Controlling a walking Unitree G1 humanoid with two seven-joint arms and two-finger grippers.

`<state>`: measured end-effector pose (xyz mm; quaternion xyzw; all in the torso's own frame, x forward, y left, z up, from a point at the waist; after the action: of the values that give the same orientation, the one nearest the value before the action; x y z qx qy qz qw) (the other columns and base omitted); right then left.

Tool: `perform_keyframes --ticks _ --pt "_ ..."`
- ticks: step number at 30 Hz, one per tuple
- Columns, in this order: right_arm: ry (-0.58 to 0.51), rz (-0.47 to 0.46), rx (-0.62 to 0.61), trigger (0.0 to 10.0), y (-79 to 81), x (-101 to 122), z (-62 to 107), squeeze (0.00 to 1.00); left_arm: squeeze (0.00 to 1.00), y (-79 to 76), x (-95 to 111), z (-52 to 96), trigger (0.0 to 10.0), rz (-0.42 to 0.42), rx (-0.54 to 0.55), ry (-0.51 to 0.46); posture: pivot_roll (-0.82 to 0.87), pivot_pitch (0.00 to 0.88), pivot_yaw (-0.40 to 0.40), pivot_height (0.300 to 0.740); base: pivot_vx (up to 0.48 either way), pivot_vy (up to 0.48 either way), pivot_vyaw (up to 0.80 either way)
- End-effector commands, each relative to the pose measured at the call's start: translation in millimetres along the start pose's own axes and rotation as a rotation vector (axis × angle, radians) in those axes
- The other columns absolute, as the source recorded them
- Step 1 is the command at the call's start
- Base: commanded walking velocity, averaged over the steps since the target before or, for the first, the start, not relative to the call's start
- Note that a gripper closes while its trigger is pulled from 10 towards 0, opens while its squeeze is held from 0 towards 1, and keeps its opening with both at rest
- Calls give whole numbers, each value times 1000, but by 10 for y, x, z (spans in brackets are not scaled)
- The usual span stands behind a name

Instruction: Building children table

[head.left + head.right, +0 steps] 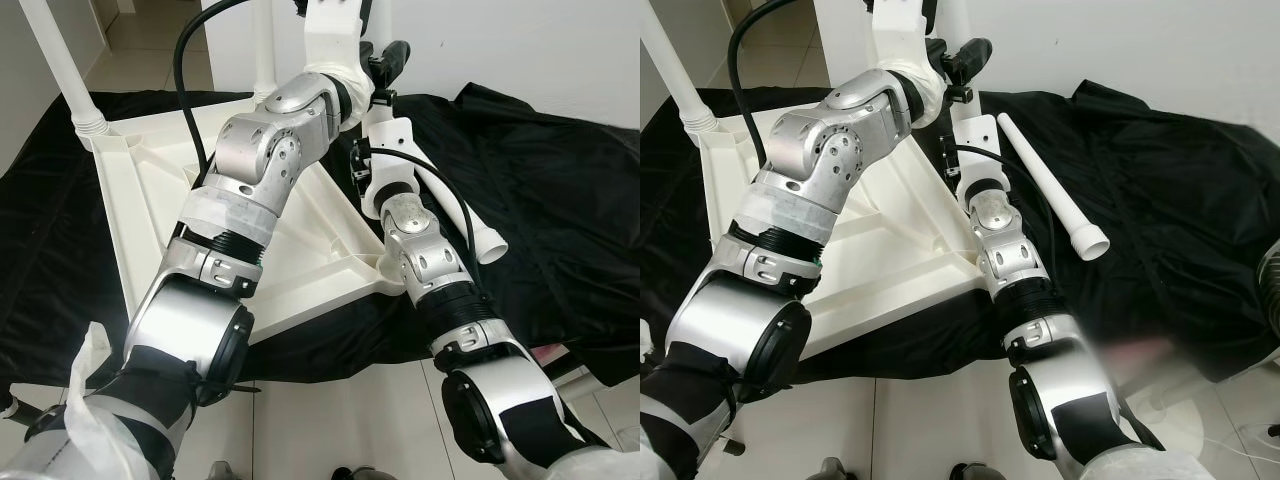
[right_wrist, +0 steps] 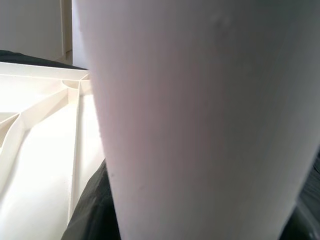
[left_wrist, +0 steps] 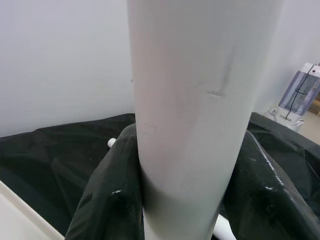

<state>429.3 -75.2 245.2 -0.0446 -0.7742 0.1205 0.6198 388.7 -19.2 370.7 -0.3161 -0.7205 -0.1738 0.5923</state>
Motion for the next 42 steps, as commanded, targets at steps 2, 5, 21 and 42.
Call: perform_keyframes --ticks 2,5,21,42 --pt "11 -18 -7 0 -54 -11 -25 0 0 -160 111 -11 10000 -47 -63 -35 -48 77 -19 740 0 0 0" --pt "25 -99 -24 10000 -79 -13 -31 0 1000 -227 130 9 10000 19 -117 -60 -47 77 -19 740 0 0 0" --pt "1 -167 -108 10000 -373 -45 33 0 0 25 75 256 10000 -2 -143 -97 -45 85 -19 740 0 0 0" --pt "-122 -129 -36 10000 -496 -65 415 0 0 556 -529 855 10000 -299 -56 -60 -44 96 -18 740 0 0 0"
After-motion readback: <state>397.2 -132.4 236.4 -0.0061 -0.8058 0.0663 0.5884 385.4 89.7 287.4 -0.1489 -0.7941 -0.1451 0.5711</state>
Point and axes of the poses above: a point about 5 cm out from each wrist's last joint towards the gripper, its own z axis pointing back from the gripper into the wrist, its own x axis along the axis of the wrist's last joint, y = z × x, the point moved 4 cm from there along -z, pointing out of the wrist towards the gripper, and after that the axes turned 3 degrees about z, right-handed, at the moved point
